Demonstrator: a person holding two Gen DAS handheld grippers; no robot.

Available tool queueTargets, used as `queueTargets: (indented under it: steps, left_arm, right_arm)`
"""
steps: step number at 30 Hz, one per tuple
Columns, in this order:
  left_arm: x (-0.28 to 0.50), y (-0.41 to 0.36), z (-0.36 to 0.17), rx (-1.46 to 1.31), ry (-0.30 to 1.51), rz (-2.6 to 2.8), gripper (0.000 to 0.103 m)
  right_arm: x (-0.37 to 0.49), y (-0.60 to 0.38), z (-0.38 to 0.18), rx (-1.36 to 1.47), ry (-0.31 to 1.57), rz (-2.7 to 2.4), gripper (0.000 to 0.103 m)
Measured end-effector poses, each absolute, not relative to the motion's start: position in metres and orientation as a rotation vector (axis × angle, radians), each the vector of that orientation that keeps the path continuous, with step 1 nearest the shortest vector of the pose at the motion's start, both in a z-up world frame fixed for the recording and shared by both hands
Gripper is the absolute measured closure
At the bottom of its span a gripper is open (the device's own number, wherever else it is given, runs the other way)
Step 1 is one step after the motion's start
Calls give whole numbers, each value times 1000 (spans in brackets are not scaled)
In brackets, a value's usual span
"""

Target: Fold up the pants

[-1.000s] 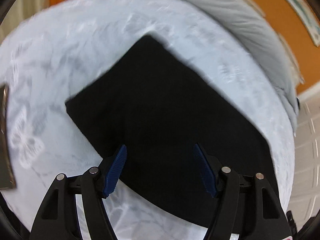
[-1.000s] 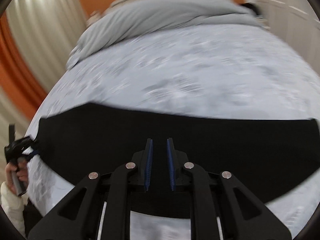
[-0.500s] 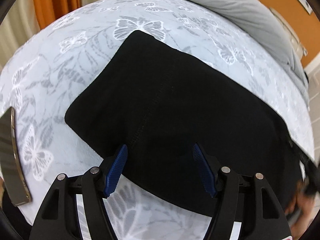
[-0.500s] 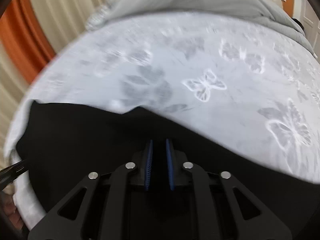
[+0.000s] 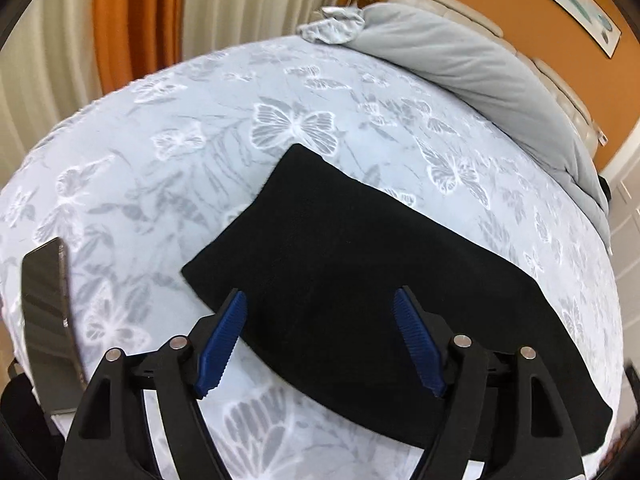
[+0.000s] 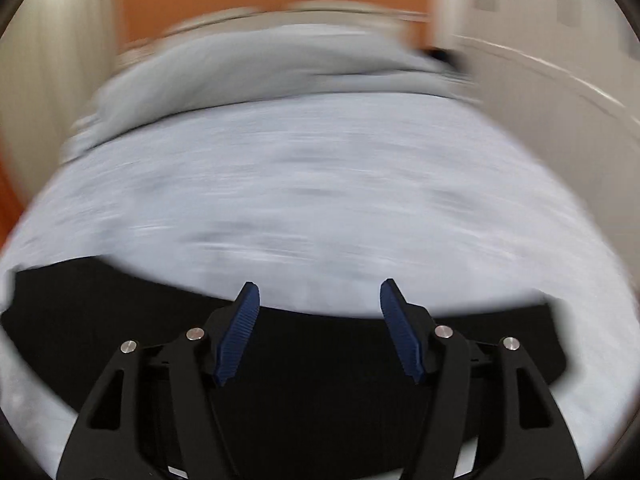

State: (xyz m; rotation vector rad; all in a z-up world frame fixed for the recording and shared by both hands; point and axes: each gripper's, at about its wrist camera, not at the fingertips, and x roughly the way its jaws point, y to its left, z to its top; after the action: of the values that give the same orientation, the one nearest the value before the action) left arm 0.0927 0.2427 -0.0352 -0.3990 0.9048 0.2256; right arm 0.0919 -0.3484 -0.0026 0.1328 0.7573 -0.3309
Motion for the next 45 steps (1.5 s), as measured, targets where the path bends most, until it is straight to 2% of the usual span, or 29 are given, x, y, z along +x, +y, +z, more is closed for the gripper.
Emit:
queueTargets:
  steps: [4,8,12,16,18,19,24,26,28,30,31,32,33,34,35,39,42,45]
  left_arm:
    - [86,230,-36,-446,920,190,30]
    - [82,189,-32,-391,906,156,30]
    - [80,146,-38,-375,919,99,28]
    - [82,112,-44,-334,928,47,28]
    - [86,97,-47,-287,935,29,27]
    - [87,94,-48,-277,937,26,28]
    - [95,100,-53,-277,946,44,28]
    - [96,106,-53,-291,949,50,28]
    - [98,111,-55,-297,956,59,28]
    - [99,116,-57,-304,971,62,27]
    - [99,118,-58,-307,977,62,27]
    - [98,122,-58,-313,983,61,28]
    - [97,125,-59,-321,988,61,27]
    - [96,128,-59,-329,991,59,27]
    - [95,132,-58,-334,993,61,27]
    - [91,155,-56,-384,1000,89,25]
    - [83,206,-53,-591,980,119,21]
    - [75,262,-64,-816,975,188,21]
  right_arm:
    - [10,-474,-13,319,732,-590,42]
    - [-30,-540,-51,510,802,-564,42]
    - [-34,-561,-74,686,806,-439,42]
    - [-16,-555,-89,724,846,-389,43]
    - [-4,-550,-97,737,858,-360,66]
    - [2,-548,-97,741,855,-346,101]
    - [-6,-532,-25,582,666,-357,100]
    - [-5,-539,-42,555,738,-429,99]
    - [1,-555,-95,632,900,-457,99]
    - [0,-555,-102,618,912,-442,98]
    - [-1,-554,-93,599,901,-440,91]
    - [-4,-552,-79,589,858,-437,89]
    - [-6,-552,-73,590,830,-431,76]
    - [-8,-552,-69,589,813,-443,54]
    - [-10,-552,-68,584,807,-467,43]
    - [-21,-560,-66,598,805,-573,44]
    - [-31,-551,-48,567,773,-620,44]
    - [-31,-528,-28,505,748,-603,34]
